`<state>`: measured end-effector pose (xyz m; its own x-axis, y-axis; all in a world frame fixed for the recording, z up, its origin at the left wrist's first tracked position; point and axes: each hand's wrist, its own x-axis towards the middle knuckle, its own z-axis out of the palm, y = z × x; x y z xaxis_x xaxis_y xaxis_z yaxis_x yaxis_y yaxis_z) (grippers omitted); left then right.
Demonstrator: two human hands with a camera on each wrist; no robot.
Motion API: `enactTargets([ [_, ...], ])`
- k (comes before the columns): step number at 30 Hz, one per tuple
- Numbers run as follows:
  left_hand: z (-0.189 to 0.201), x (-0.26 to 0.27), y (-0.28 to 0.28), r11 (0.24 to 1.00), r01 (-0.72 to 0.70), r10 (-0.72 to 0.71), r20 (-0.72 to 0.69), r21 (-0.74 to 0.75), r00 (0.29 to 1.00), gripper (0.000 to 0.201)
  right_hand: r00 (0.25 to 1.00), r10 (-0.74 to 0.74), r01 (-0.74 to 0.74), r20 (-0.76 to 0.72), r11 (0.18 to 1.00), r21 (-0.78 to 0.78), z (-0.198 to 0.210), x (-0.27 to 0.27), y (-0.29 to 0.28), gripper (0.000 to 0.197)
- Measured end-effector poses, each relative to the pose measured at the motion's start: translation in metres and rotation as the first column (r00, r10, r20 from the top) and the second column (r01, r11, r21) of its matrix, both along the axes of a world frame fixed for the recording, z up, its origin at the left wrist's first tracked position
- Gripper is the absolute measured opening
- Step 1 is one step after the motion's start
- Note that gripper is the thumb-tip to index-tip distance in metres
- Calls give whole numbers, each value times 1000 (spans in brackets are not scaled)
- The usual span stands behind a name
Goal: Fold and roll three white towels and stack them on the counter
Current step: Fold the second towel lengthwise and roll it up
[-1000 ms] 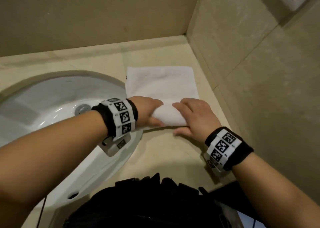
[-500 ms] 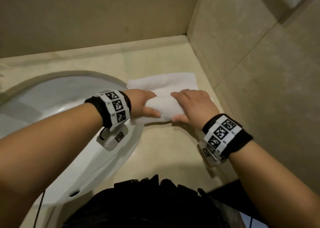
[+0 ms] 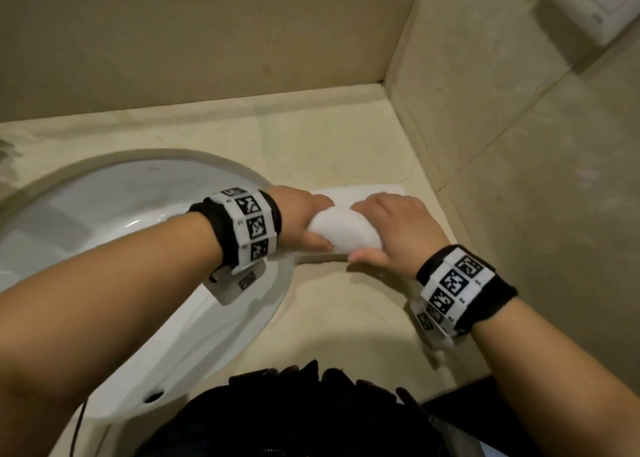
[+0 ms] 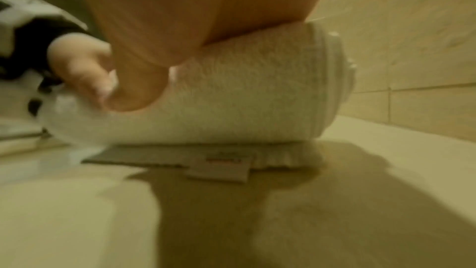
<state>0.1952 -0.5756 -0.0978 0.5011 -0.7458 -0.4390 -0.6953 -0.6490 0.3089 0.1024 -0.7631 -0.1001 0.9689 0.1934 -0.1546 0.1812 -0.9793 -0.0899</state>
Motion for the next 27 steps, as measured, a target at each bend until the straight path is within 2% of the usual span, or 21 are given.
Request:
enactTargets([
  [2, 3, 1, 0, 998, -55, 55, -65, 9, 996, 62, 998, -16, 11, -55, 997, -83, 3, 5, 2, 66],
  [3, 4, -1, 1, 998, -62, 62, -1, -14, 998, 68, 995, -36, 30, -91, 997, -69, 6, 11, 3, 62],
  [4, 3, -3, 3, 998, -35, 42, 138, -55, 989, 76, 986, -61, 61, -154, 998, -7, 9, 19, 3, 57],
  [6, 0, -8, 8, 993, 101, -63, 448, -61, 892, 91, 925, -107, 186, -365, 965, 186, 16, 33, 0, 47],
  [7, 0, -11, 10, 991, 133, -103, 516, -22, 850, 94, 894, -112, 238, -433, 939, 248, 19, 38, -1, 45],
  [8, -1, -11, 10, 991, 129, -121, 518, 22, 846, 93, 887, -105, 241, -449, 936, 256, 20, 41, -2, 45],
  [9, 1, -9, 9, 994, 104, -106, 478, 30, 872, 89, 912, -93, 193, -400, 957, 217, 21, 43, -1, 47],
  [10, 2, -3, 8, 998, 63, -61, 389, 7, 919, 82, 957, -68, 112, -283, 983, 142, 20, 43, -1, 51],
  [12, 5, 13, 7, 997, -63, 65, 59, -39, 996, 71, 998, 23, -23, -51, 1000, 11, 17, 36, 0, 66],
  [14, 8, 26, 6, 987, -161, 150, -284, -15, 947, 64, 997, 82, -82, 1, 997, -13, 11, 28, 4, 79],
  [15, 9, 29, 6, 985, -173, 166, -342, 11, 925, 64, 997, 73, -73, -20, 997, -12, 7, 27, 5, 80],
  [16, 10, 29, 6, 985, -170, 171, -314, 31, 934, 66, 997, 47, -48, -57, 999, -13, 4, 29, 5, 76],
  [17, 11, 27, 7, 986, -165, 167, -209, 29, 964, 71, 994, 19, -20, -107, 1000, -13, 3, 35, 5, 70],
  [18, 9, 24, 9, 991, -135, 135, -32, 5, 990, 79, 985, -17, 18, -173, 1000, 5, 3, 44, 3, 64],
  [19, 6, 20, 11, 998, -63, 65, 165, -18, 984, 85, 966, -60, 73, -251, 996, 45, 6, 51, 2, 57],
  [20, 3, 16, 14, 999, 35, -29, 334, -12, 942, 91, 940, -93, 133, -328, 986, 103, 8, 58, 0, 52],
  [21, 0, 12, 16, 994, 109, -109, 435, 25, 894, 95, 921, -103, 173, -376, 973, 155, 10, 64, -3, 49],
  [22, -3, 11, 17, 989, 129, -148, 470, 72, 870, 97, 918, -93, 171, -385, 970, 173, 10, 68, -5, 47],
  [24, -5, 15, 13, 989, 80, -130, 453, 127, 882, 93, 946, -75, 118, -315, 986, 120, 11, 69, -6, 49],
  [27, -4, 24, 3, 998, 33, -48, 337, 50, 940, 81, 991, -21, 22, -134, 1000, 9, 9, 51, -8, 73],
])
